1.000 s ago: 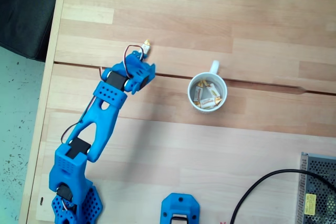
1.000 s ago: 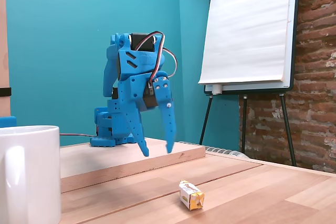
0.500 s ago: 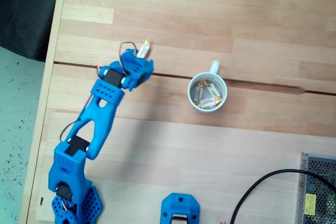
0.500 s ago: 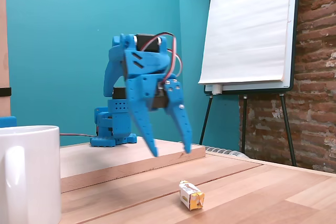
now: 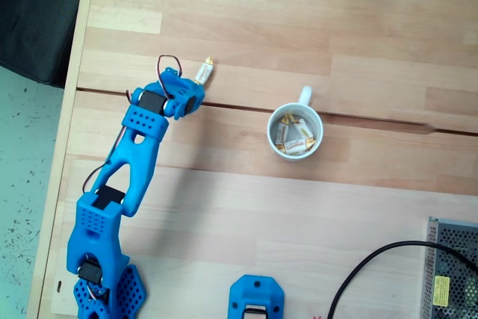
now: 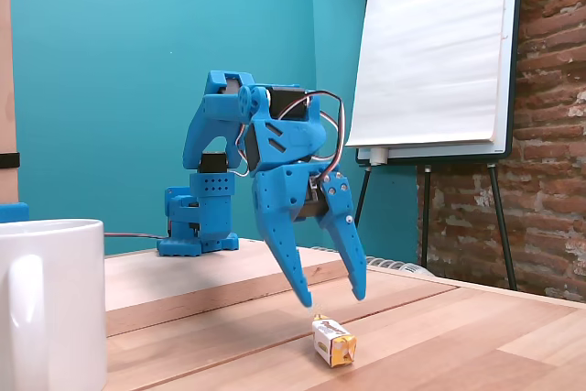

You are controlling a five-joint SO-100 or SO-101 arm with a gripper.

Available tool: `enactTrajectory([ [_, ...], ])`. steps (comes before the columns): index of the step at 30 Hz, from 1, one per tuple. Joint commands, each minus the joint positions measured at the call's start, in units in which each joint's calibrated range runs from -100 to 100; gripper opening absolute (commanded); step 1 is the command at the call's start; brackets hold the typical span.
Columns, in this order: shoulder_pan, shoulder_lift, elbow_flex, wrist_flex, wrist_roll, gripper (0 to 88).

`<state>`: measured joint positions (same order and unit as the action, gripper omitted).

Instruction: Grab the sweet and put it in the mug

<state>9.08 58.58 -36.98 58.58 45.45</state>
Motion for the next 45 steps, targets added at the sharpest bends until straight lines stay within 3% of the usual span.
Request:
enactTrajectory([
  [1,1.5,-0.9,-5.8,-0.5,0.1,20.4],
  [18,3.2,4.1,-8.8,-0.6,0.1,20.4],
  [29,3.2,7.3,-8.5,-10.5,0.1,20.4],
  [45,0.2,10.5,-7.7,-10.9,0.1,20.4],
])
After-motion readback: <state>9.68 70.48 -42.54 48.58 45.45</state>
